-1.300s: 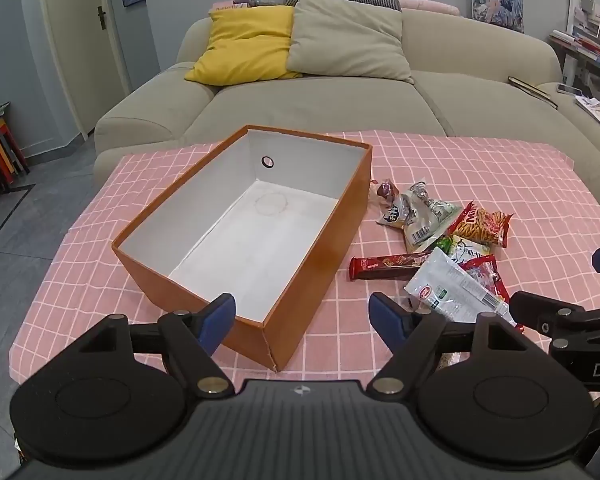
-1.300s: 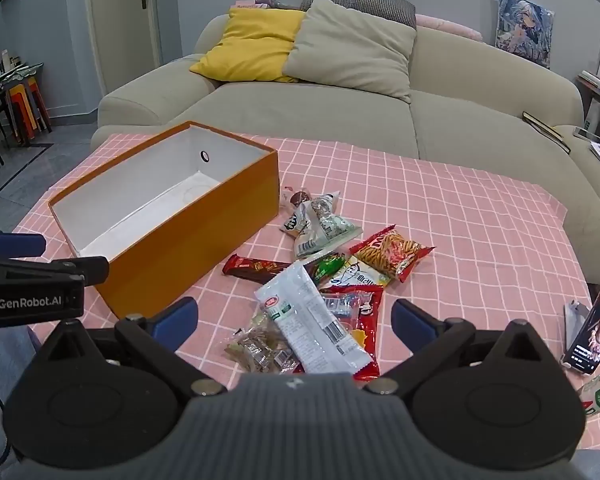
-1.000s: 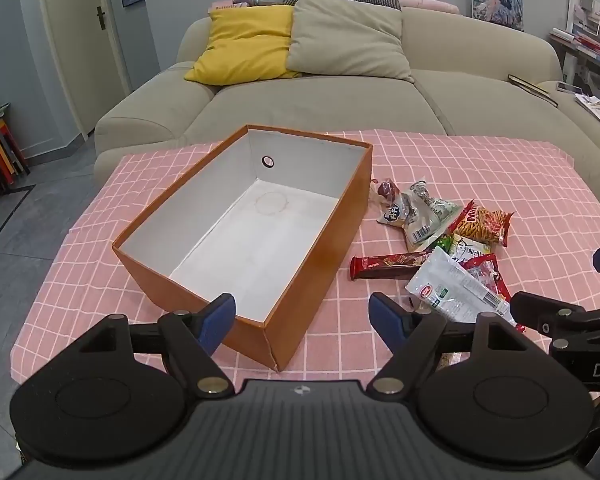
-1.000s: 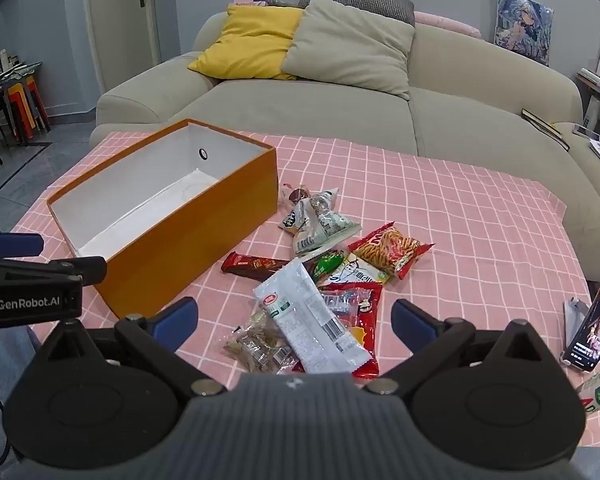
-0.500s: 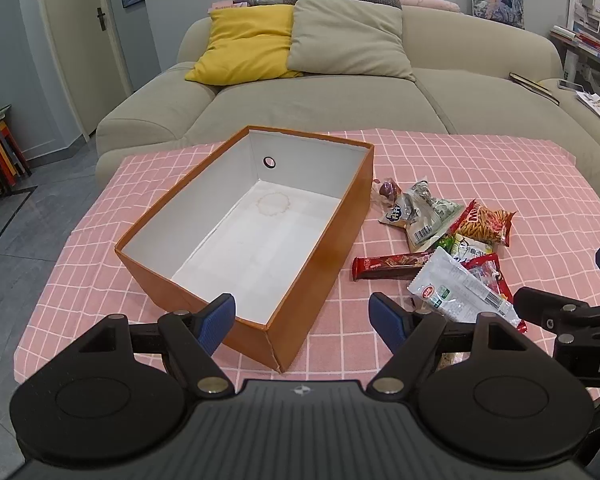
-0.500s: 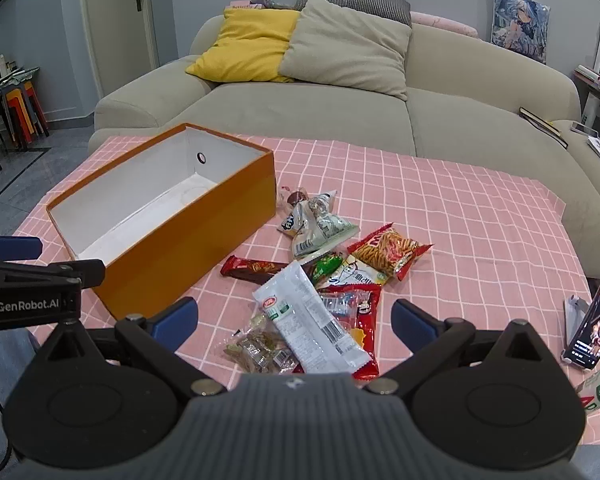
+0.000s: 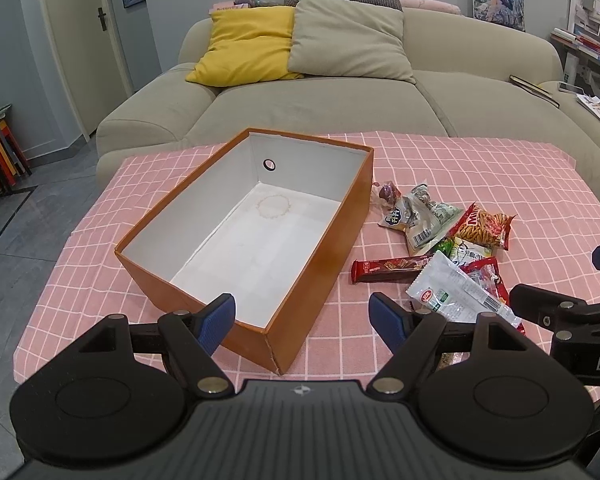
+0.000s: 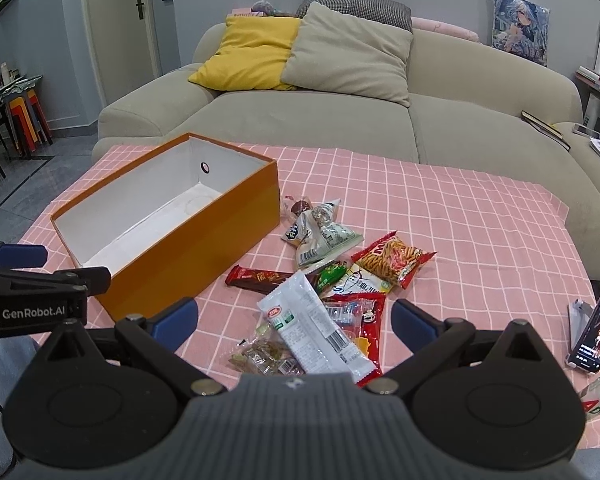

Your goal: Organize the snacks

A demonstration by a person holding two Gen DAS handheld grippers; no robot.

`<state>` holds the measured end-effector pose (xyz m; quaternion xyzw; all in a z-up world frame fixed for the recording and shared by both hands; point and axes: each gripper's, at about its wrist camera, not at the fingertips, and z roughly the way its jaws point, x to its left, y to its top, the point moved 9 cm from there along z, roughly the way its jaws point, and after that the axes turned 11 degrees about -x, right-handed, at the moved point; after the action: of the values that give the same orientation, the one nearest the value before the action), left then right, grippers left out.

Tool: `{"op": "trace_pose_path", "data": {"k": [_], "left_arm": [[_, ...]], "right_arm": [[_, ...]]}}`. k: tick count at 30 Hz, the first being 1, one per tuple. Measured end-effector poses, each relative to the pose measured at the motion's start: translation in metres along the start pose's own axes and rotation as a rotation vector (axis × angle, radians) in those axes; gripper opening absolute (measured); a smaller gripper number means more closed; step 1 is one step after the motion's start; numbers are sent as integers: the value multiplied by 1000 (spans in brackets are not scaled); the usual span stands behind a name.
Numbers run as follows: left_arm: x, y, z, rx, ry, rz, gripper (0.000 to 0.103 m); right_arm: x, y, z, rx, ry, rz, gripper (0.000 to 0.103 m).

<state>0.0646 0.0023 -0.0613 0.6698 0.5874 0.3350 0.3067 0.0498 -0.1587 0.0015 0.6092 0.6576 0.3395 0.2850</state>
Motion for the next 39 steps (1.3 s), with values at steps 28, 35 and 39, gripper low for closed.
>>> {"op": "trace_pose_path", "data": {"k": [28, 35, 39], "left_arm": [[1, 2, 0, 4, 3, -6, 89], [0, 3, -1, 2, -2, -18, 89], [0, 3, -1, 1, -2, -19, 89]], "right_arm": [[3, -1, 2, -3, 11, -9, 99], [3, -2, 2, 0, 2, -16, 99], [3, -2, 2, 1, -2, -18, 99]]}}
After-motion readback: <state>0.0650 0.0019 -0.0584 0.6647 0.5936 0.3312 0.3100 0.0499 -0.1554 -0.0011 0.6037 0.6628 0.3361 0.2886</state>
